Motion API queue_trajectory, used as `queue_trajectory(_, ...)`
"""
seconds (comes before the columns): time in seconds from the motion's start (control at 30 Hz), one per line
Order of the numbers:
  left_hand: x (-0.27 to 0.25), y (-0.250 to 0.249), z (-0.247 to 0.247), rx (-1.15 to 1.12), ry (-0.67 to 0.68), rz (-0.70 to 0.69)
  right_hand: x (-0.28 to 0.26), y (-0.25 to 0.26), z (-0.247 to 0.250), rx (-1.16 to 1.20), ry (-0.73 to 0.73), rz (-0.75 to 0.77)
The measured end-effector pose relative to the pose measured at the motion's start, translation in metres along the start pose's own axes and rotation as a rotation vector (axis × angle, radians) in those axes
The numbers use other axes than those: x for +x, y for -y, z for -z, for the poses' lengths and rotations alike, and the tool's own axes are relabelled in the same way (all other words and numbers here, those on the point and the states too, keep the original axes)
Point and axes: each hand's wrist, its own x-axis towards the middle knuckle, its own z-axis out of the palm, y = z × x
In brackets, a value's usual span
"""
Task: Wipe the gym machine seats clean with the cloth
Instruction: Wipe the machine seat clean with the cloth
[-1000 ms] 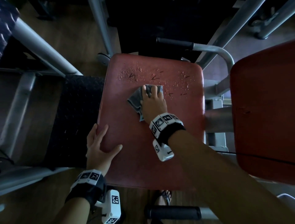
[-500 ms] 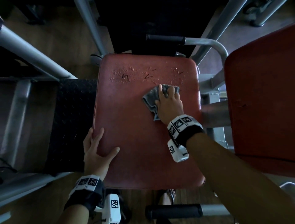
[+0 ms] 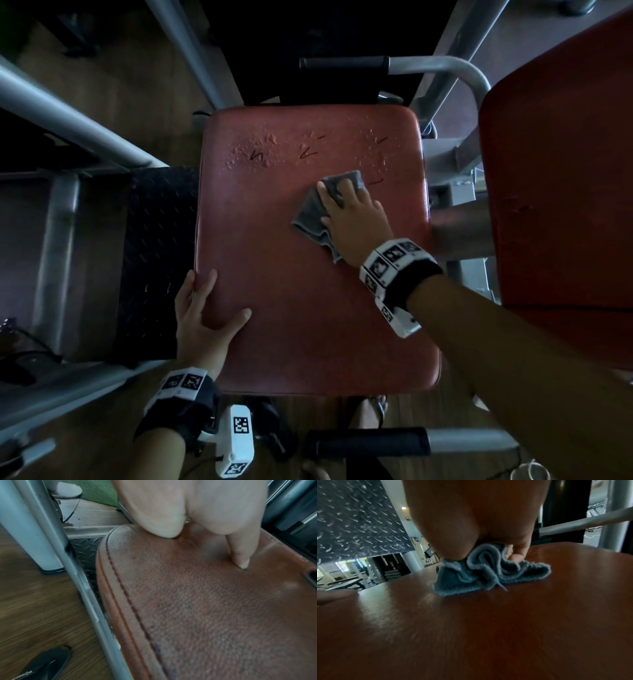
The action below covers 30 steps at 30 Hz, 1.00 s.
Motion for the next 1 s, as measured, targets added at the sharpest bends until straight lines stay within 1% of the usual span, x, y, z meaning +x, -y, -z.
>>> queue_trajectory(0.1,0.0,0.002,0.0,0.009,-0.006,-0.009,-0.023,-0.021,0.0,0.061,-0.024,-0.129)
queue_trajectory(0.2,0.001,0.004,0.0,0.007,-0.017,-0.009,-0.025,-0.035,0.004,0.046,-0.004,-0.238)
queue_trajectory(0.4,0.002,0.006,-0.001,0.02,-0.018,-0.015,0.03,-0.053,0.019,0.065,-0.008,-0.329)
queue_trajectory(0.5,0.001,0.006,-0.001,0.015,-0.026,-0.01,0.038,-0.056,0.023,0.084,-0.015,-0.334)
queue_trajectory(0.67,0.0,0.003,0.0,0.004,-0.013,0.004,0.012,-0.059,0.01,0.006,-0.066,-0.25)
queue_trajectory(0.73,0.001,0.003,0.0,0.002,-0.004,0.008,0.021,-0.062,0.014,-0.022,-0.069,-0.26)
queue_trajectory(0.9,0.0,0.004,0.0,-0.003,-0.003,-0.005,0.063,-0.078,0.028,-0.061,-0.061,-0.34)
queue_trajectory(1.0,-0.001,0.004,0.0,-0.018,0.003,0.0,0.056,-0.078,0.029,-0.045,-0.029,-0.321)
